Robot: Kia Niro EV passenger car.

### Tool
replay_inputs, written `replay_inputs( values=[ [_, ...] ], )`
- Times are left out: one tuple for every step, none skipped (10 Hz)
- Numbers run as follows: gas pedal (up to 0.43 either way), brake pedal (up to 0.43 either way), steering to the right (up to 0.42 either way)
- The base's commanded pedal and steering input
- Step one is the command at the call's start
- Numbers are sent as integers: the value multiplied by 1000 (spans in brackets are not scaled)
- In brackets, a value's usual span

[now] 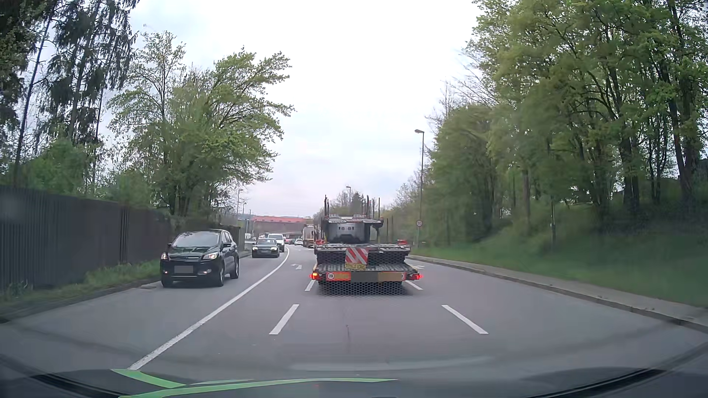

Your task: Follow the waypoints while adhering to traffic rules and regulations

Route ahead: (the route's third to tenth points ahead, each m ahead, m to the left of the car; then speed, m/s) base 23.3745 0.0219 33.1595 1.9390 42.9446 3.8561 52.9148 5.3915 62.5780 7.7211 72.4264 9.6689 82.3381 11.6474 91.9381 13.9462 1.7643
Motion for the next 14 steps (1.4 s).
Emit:
replay_inputs(
  values=[
    [268,0,-38],
    [268,0,-40],
    [280,0,-41],
    [280,0,-41],
    [280,0,-41],
    [280,0,-41],
    [287,0,-42],
    [287,0,-43],
    [287,0,-44],
    [299,0,-46],
    [299,0,-48],
    [311,0,-49],
    [311,0,-49],
    [311,0,-49]
  ],
)
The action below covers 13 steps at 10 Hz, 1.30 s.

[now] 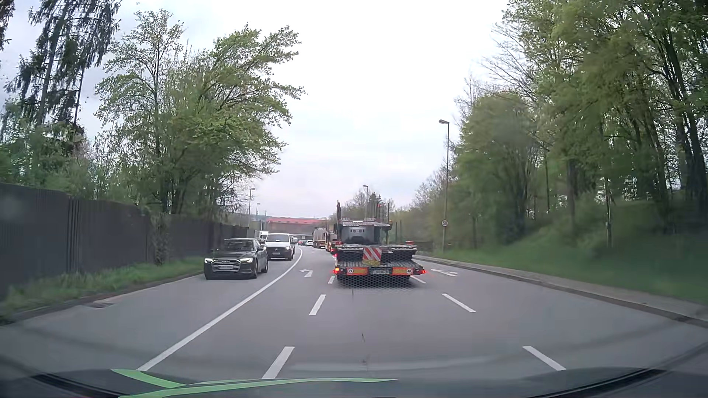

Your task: Follow the waypoints while adhering to traffic rules and regulations

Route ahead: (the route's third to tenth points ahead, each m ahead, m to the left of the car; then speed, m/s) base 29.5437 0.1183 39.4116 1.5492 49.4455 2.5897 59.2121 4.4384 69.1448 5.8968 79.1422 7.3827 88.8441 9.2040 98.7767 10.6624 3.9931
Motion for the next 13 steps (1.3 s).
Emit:
replay_inputs(
  values=[
    [311,0,-49],
    [311,0,-49],
    [311,0,-48],
    [311,0,-46],
    [311,0,-44],
    [311,0,-39],
    [311,0,-34],
    [311,0,-29],
    [311,0,-28],
    [311,0,-27],
    [311,0,-27],
    [311,0,-28],
    [311,0,-27]
  ],
)
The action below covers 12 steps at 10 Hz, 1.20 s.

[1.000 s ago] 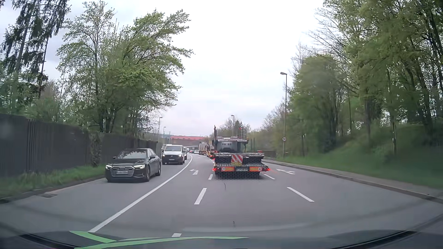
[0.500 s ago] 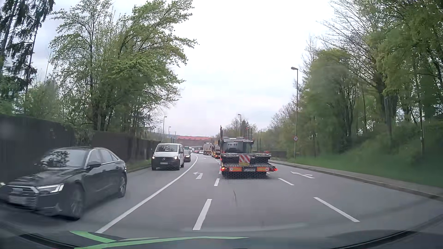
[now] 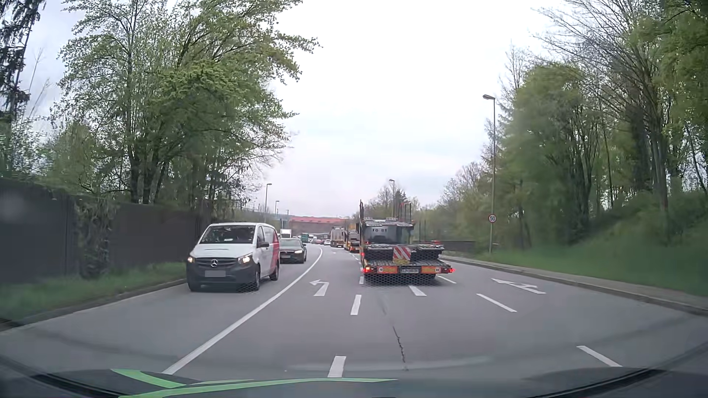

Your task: Follow the waypoints while adhering to traffic rules and regulations

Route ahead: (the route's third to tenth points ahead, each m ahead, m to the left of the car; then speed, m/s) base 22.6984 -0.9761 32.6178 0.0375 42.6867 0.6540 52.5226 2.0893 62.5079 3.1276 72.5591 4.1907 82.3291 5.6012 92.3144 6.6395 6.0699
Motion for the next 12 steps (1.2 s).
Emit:
replay_inputs(
  values=[
    [311,0,-26],
    [311,0,-24],
    [311,0,-20],
    [311,0,-18],
    [311,0,-16],
    [299,0,-14],
    [299,0,-13],
    [287,0,-12],
    [268,0,-11],
    [260,0,-8],
    [248,0,-3],
    [228,0,-2]
  ],
)
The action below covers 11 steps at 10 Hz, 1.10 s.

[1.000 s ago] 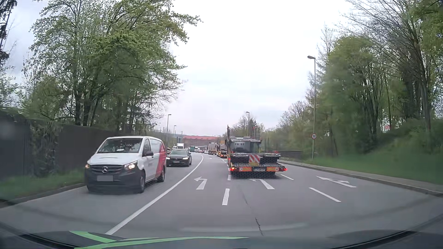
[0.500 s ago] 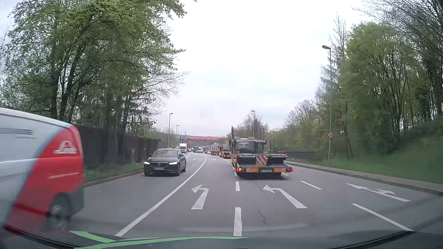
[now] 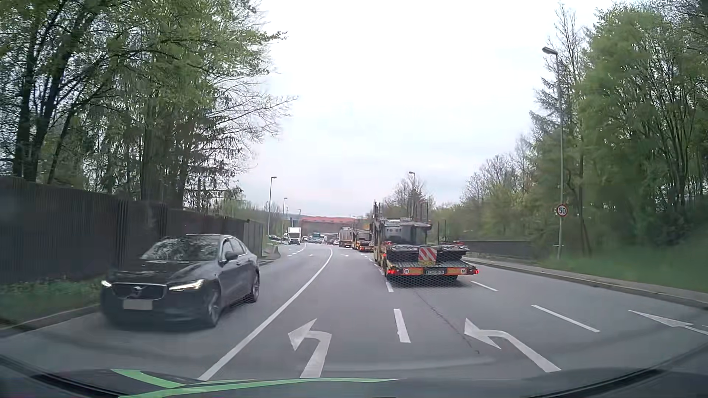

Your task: Follow the waypoints while adhering to traffic rules and regulations

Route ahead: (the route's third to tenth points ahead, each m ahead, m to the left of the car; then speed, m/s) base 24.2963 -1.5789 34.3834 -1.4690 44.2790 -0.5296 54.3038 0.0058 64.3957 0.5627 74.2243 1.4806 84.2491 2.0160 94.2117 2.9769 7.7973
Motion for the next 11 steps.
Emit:
replay_inputs(
  values=[
    [228,0,-1],
    [220,0,0],
    [209,0,0],
    [209,0,3],
    [189,0,4],
    [169,0,5],
    [150,0,5],
    [138,0,5],
    [138,0,5],
    [118,0,5],
    [118,0,5]
  ],
)
